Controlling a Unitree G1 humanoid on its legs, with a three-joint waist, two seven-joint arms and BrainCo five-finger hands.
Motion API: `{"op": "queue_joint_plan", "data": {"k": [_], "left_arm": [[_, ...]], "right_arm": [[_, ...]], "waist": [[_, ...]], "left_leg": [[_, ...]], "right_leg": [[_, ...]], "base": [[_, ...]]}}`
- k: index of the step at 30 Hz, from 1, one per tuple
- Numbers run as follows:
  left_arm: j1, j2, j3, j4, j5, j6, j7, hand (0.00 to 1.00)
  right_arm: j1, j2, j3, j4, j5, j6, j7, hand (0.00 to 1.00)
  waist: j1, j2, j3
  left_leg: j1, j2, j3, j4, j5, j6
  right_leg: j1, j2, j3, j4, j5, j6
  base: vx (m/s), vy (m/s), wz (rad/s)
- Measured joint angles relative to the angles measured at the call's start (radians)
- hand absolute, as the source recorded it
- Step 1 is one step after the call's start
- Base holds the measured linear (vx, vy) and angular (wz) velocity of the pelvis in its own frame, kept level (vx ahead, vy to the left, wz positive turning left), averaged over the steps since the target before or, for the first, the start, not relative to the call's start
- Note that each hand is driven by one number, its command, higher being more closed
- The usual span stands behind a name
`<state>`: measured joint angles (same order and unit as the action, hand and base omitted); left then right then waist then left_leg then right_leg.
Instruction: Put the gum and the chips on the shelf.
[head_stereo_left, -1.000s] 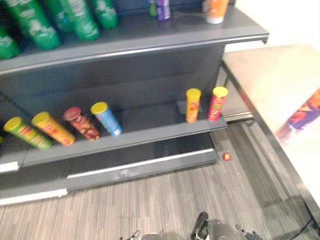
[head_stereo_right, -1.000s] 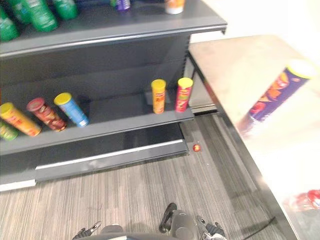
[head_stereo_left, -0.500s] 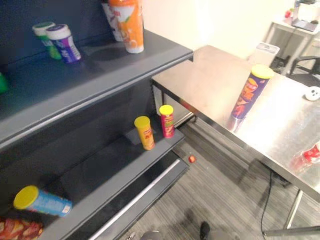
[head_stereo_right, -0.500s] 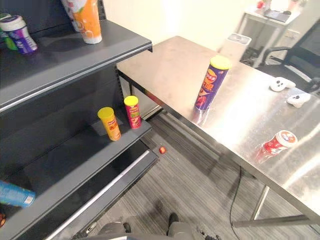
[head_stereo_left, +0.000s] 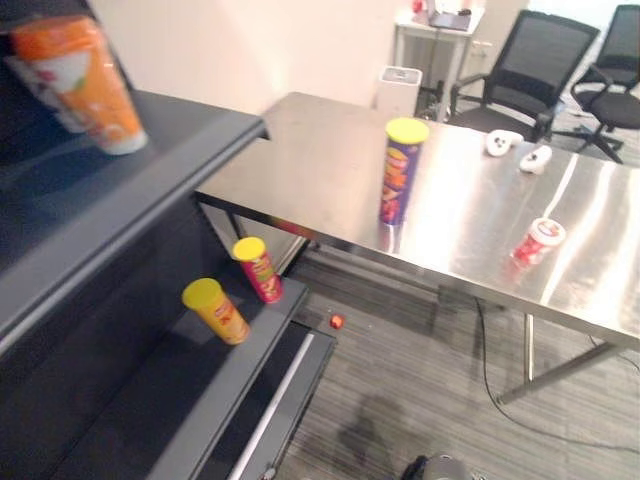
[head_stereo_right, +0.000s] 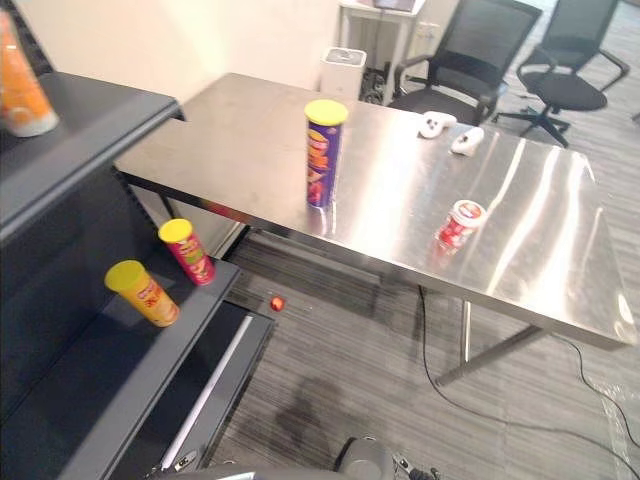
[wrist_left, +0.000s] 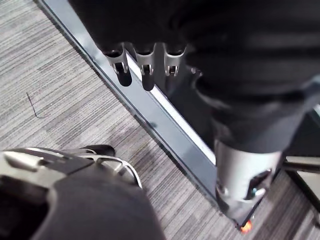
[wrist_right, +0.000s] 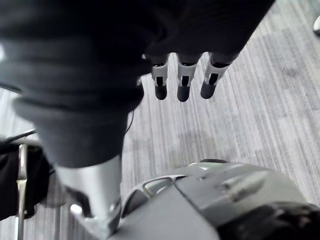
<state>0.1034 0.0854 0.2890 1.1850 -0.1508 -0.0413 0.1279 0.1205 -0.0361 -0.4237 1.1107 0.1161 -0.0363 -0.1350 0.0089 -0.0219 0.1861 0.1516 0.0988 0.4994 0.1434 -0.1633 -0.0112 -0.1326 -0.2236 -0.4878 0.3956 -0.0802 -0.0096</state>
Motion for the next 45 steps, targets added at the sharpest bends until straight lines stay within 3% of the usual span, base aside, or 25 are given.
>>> {"op": "queue_joint_plan", "data": {"k": [2,3,4,5,6,8,12,17,19,21,23,27,30,42,45], "left_arm": [[0.002,0.002,-0.007,0.000,0.001,0.001,-0.002,0.00],[-0.003,-0.007,-0.021,0.001,0.003,0.002,-0.002,0.00],[-0.005,-0.014,-0.032,-0.001,0.005,0.000,-0.002,0.00],[-0.009,-0.003,-0.050,0.001,0.006,0.000,-0.004,0.00],[-0.010,0.012,-0.057,0.000,0.006,0.000,0.001,0.00],[-0.002,0.003,-0.058,0.013,0.004,0.002,0.003,0.00],[-0.003,-0.003,-0.059,0.007,-0.003,0.001,0.004,0.00],[-0.002,-0.009,-0.058,-0.014,-0.006,-0.003,0.017,0.00],[0.002,-0.016,-0.060,-0.025,-0.024,-0.003,0.020,0.00],[0.005,-0.018,-0.067,-0.026,-0.042,-0.003,0.020,0.00],[0.002,-0.025,-0.061,-0.022,-0.043,-0.002,0.020,0.00],[-0.004,-0.005,-0.055,-0.023,-0.042,-0.003,0.020,0.00],[-0.004,-0.005,-0.059,-0.023,-0.040,-0.003,0.021,0.00],[-0.003,0.008,-0.088,-0.012,-0.025,-0.004,0.014,0.00],[0.002,0.016,-0.086,-0.010,-0.024,-0.003,0.010,0.00]], "right_arm": [[-0.026,-0.003,0.001,0.008,0.001,0.002,-0.003,0.00],[-0.040,-0.019,-0.001,0.013,0.001,0.007,-0.006,0.00],[-0.040,-0.033,-0.003,0.013,0.001,0.007,-0.007,0.00],[-0.033,-0.033,-0.003,0.019,0.001,0.007,-0.009,0.00],[-0.018,-0.023,-0.002,0.042,0.001,0.011,-0.010,0.00],[-0.014,-0.024,-0.003,0.043,0.003,0.009,-0.009,0.00],[-0.018,-0.029,-0.003,0.044,0.005,0.007,-0.010,0.00],[-0.019,-0.040,-0.002,0.046,0.016,0.003,-0.014,0.00],[-0.026,-0.055,-0.001,0.047,0.018,0.002,-0.019,0.00],[-0.040,-0.068,-0.003,0.047,0.019,0.002,-0.024,0.00],[-0.046,-0.073,-0.011,0.047,0.019,0.003,-0.030,0.00],[-0.065,-0.031,-0.040,0.050,0.020,0.003,-0.030,0.00],[-0.065,-0.030,-0.046,0.052,0.020,0.003,-0.030,0.00],[-0.077,-0.025,-0.084,0.053,0.085,0.003,-0.008,0.00],[-0.077,-0.024,-0.134,0.067,0.149,0.003,-0.009,0.00]], "waist": [[0.004,0.007,-0.001],[-0.002,0.025,0.015],[-0.005,0.056,0.012],[-0.015,0.040,0.020],[-0.002,0.018,0.030],[-0.008,0.035,0.018],[-0.011,0.048,0.022],[-0.008,0.051,0.041],[-0.010,0.063,0.042],[-0.010,0.068,0.044],[-0.007,0.084,0.050],[-0.005,0.043,0.055],[-0.004,0.044,0.054],[-0.003,0.042,0.053],[-0.001,0.030,0.039]], "left_leg": [[-0.016,0.020,-0.004,-0.004,0.002,-0.003],[-0.021,0.050,0.017,-0.023,0.002,-0.013],[-0.028,0.076,0.022,-0.034,-0.008,-0.028],[-0.023,0.079,0.029,-0.032,-0.038,-0.074],[0.000,0.070,0.039,-0.030,-0.039,-0.086],[-0.008,0.104,0.030,-0.047,-0.005,-0.102],[-0.015,0.126,0.038,-0.026,0.023,-0.121],[-0.132,0.195,0.001,0.341,0.021,-0.112],[-0.174,0.129,-0.158,0.341,-0.020,-0.117],[-0.198,0.054,-0.235,0.171,-0.010,-0.111],[-0.197,0.054,-0.241,0.045,0.042,-0.078],[-0.183,-0.010,-0.194,0.010,0.031,-0.057],[-0.160,-0.048,-0.192,-0.006,0.032,-0.056],[-0.099,-0.052,-0.238,-0.051,0.031,-0.055],[-0.077,-0.053,-0.250,-0.088,0.045,-0.034]], "right_leg": [[0.032,0.066,0.056,-0.193,0.003,0.041],[0.034,0.081,-0.007,-0.222,-0.035,0.067],[0.024,0.081,-0.027,-0.177,-0.033,0.050],[0.009,0.027,0.002,-0.051,-0.061,0.026],[0.030,0.029,0.036,-0.097,-0.072,0.082],[0.067,0.093,0.042,-0.214,-0.018,0.068],[0.075,0.132,0.060,-0.276,0.013,0.051],[0.149,0.133,0.100,-0.337,0.025,0.042],[0.159,0.113,0.124,-0.342,0.028,0.046],[0.154,0.095,0.163,-0.363,0.047,0.074],[0.148,0.111,0.194,-0.381,0.061,0.097],[0.158,0.071,0.229,-0.456,0.126,0.128],[0.168,0.041,0.248,-0.464,0.135,0.135],[0.200,0.055,0.240,-0.462,0.133,0.131],[0.208,0.054,0.225,-0.463,0.132,0.131]], "base": [[-0.11,-0.270,-1.29],[-0.14,-0.226,-1.19],[-0.09,-0.140,-0.71],[-0.01,-0.136,-0.56],[0.02,-0.148,-0.48],[0.00,-0.169,-0.38],[0.01,-0.086,-0.22],[0.02,-0.005,-0.18],[0.07,0.101,-0.33],[0.06,0.160,-0.47],[0.06,0.226,-0.44],[0.12,0.186,-0.27],[0.11,0.130,-0.14],[0.02,0.002,-0.04],[-0.09,-0.011,0.08]]}}
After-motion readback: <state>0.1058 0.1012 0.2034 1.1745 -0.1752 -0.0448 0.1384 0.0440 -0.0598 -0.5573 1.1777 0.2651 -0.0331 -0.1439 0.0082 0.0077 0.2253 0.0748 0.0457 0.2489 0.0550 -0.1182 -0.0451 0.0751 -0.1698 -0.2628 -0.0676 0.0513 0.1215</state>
